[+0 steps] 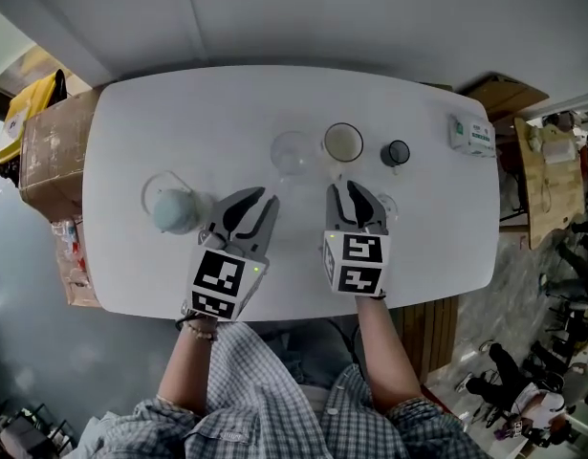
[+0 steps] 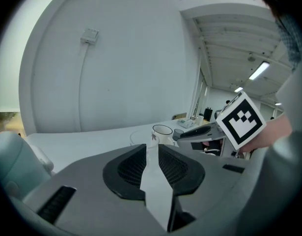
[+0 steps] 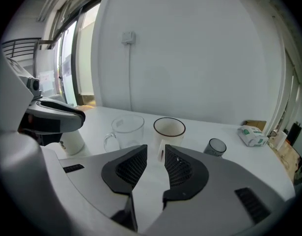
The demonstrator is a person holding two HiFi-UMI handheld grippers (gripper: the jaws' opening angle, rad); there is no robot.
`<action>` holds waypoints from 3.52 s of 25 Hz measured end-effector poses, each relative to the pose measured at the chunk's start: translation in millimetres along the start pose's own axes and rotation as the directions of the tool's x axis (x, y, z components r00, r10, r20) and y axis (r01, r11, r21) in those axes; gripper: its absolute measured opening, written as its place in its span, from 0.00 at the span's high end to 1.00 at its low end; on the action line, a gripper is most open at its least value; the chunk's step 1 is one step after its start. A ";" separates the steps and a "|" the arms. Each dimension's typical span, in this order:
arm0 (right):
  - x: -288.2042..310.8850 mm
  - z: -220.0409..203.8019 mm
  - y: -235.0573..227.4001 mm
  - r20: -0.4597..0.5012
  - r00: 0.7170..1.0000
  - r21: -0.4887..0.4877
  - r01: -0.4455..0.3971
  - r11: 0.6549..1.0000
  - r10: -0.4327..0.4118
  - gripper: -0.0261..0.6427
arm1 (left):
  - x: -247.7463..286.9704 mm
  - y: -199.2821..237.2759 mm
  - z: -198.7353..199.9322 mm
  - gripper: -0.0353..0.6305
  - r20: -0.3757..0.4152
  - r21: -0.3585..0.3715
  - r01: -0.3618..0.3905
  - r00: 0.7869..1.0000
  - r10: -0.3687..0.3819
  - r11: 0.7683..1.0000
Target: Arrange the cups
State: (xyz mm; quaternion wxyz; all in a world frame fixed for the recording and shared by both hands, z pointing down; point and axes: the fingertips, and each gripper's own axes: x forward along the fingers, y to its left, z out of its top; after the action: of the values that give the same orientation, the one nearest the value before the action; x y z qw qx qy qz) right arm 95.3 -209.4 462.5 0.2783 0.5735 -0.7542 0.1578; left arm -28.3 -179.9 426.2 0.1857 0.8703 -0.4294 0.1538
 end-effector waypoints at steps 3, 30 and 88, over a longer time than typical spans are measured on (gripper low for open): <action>12.9 -5.3 -2.7 -0.031 0.999 0.008 -0.013 1.000 0.013 0.83 | 8.2 0.5 -6.6 0.85 -0.017 -0.010 -0.017 1.000 0.017 1.000; 38.9 -12.5 -9.0 -0.111 0.993 -0.026 -0.032 0.999 0.029 0.82 | 43.0 5.4 -39.7 0.87 -0.106 -0.065 -0.120 0.988 0.113 0.991; -76.3 -110.7 -81.6 -0.209 0.957 -0.152 -0.234 0.960 0.201 0.81 | 70.2 -31.3 -41.6 0.92 -0.119 -0.040 -0.139 0.984 0.134 0.989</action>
State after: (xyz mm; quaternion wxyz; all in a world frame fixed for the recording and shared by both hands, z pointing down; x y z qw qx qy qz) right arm 213.8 -112.2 498.1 0.3798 0.4421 -0.7935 0.1750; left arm 33.4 -191.9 487.0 0.2201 0.8238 -0.4802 0.2060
